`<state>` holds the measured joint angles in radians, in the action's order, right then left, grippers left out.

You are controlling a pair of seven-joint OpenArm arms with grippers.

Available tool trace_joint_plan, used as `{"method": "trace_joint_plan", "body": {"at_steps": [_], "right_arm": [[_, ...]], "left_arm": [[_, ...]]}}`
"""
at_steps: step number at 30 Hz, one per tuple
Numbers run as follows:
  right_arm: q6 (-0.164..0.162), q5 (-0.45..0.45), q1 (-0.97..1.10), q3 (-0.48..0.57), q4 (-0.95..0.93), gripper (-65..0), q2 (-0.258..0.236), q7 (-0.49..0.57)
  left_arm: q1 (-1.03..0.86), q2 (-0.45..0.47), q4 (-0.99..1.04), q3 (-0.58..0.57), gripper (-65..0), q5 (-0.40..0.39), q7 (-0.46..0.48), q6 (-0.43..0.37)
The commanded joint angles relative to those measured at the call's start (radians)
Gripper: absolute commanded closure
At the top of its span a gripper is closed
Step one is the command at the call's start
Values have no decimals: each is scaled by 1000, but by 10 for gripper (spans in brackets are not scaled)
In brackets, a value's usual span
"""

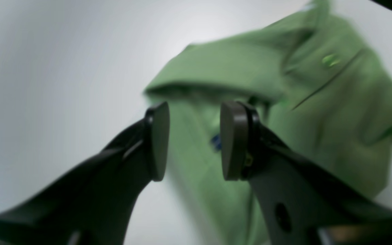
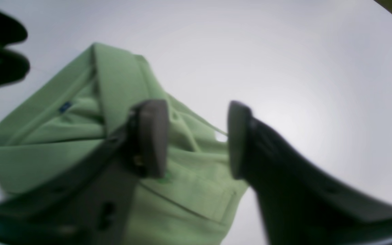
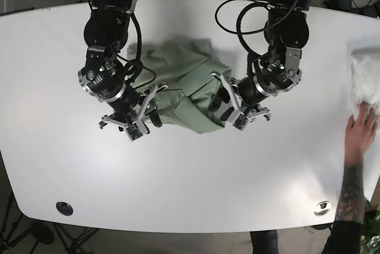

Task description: Fold the T-shirt properly

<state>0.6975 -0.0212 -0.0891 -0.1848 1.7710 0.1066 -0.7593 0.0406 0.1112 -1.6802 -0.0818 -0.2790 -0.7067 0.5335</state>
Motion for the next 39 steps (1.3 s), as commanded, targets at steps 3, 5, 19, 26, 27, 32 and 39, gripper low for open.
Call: {"method": "trace_joint_plan", "body": {"at_steps": [3, 5, 19, 26, 27, 32, 39], "right_arm": [[1, 13, -59, -74, -92, -119, 0, 28], [1, 13, -85, -100, -170, -117, -14, 40], [1, 13, -96, -127, -497, -113, -69, 291], [1, 13, -103, -207, -497, -116, -103, 289], [1, 13, -105, -206, -497, -116, -110, 289], [1, 13, -102, -207, -441, -116, -115, 252], [1, 13, -97, -203, -265, -116, -114, 128]], "left_arm": [[29, 2, -14, -100, -232, -15, 26, -34], [32, 2, 13, -120, -232, -16, 28, -40], [120, -29, 395, -62, -232, -15, 144, -37], [236, -29, 621, -62, -232, -15, 213, -37], [250, -29, 630, -62, -232, -15, 216, -37], [276, -29, 558, -59, -232, -22, 206, -28], [246, -18, 297, -6, -232, -22, 117, -16]]}}
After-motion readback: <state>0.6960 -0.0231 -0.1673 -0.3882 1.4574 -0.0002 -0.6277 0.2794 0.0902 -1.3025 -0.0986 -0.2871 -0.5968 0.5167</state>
